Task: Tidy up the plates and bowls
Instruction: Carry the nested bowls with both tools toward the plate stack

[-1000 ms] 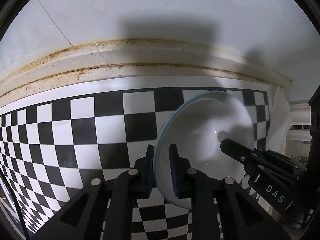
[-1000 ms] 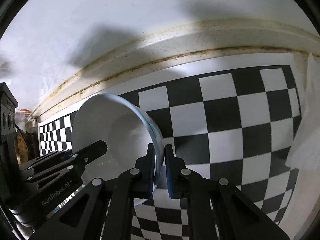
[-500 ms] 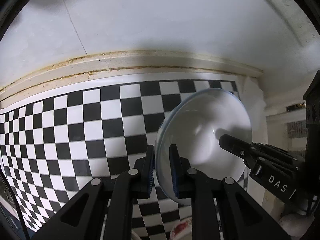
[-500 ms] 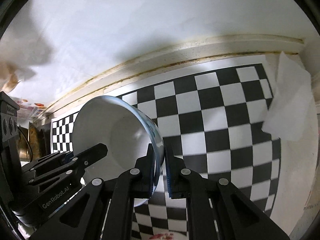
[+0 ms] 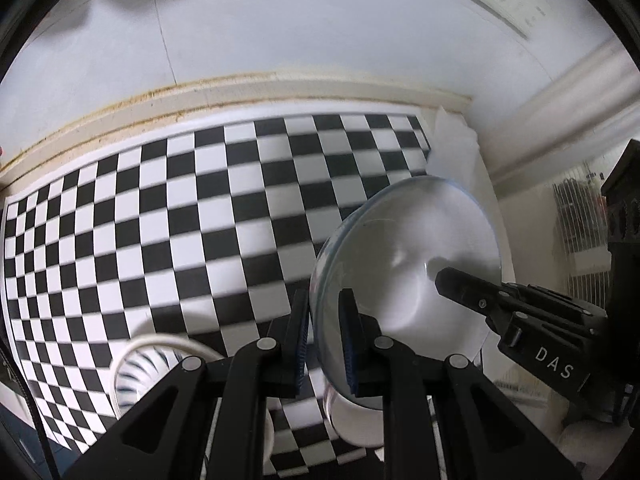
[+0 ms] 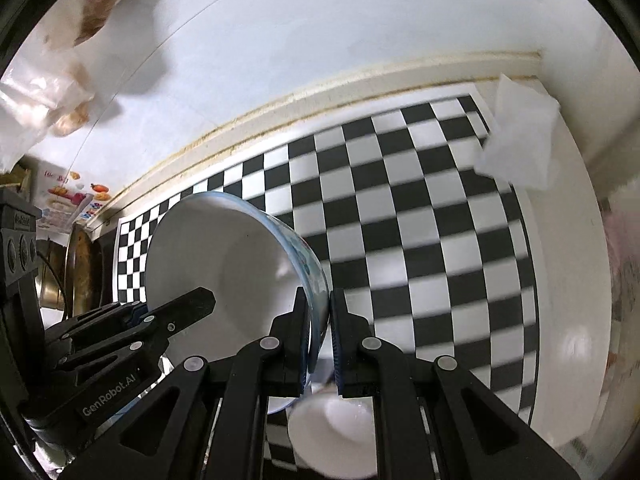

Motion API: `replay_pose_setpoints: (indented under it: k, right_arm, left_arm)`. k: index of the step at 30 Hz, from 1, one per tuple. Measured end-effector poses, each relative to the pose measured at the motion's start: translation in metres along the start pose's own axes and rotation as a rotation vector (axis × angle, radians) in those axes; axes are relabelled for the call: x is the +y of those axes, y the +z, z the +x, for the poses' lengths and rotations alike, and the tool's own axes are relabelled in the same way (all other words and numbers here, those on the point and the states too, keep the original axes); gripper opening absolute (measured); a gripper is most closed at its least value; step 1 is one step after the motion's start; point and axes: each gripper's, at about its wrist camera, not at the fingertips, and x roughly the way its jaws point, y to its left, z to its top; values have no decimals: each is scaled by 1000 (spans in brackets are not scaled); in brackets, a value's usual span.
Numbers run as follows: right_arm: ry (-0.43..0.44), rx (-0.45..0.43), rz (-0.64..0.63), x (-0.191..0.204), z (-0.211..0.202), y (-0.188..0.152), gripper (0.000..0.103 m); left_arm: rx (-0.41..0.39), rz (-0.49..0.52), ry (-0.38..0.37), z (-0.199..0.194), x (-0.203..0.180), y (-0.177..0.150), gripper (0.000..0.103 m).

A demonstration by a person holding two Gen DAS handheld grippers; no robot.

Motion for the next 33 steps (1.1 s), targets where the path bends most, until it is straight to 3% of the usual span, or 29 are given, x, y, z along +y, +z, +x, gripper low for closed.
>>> replay_pose_setpoints:
  k: [7, 15, 23, 33]
  right_arm:
    - [-2, 45, 45, -17, 2, -68, 11]
    - [-18, 104, 102, -43, 22, -116, 11]
    - [-42, 136, 121, -55, 37, -133, 11]
    - [-70, 181, 100, -53, 47, -129, 12]
  left_arm:
    - [59, 25, -17, 11, -8, -47, 13]
    - [148, 62, -9, 41, -22, -81, 13]
    - [198, 83, 17, 63, -26, -93, 13]
    - [230, 80, 28, 76, -27, -98, 13]
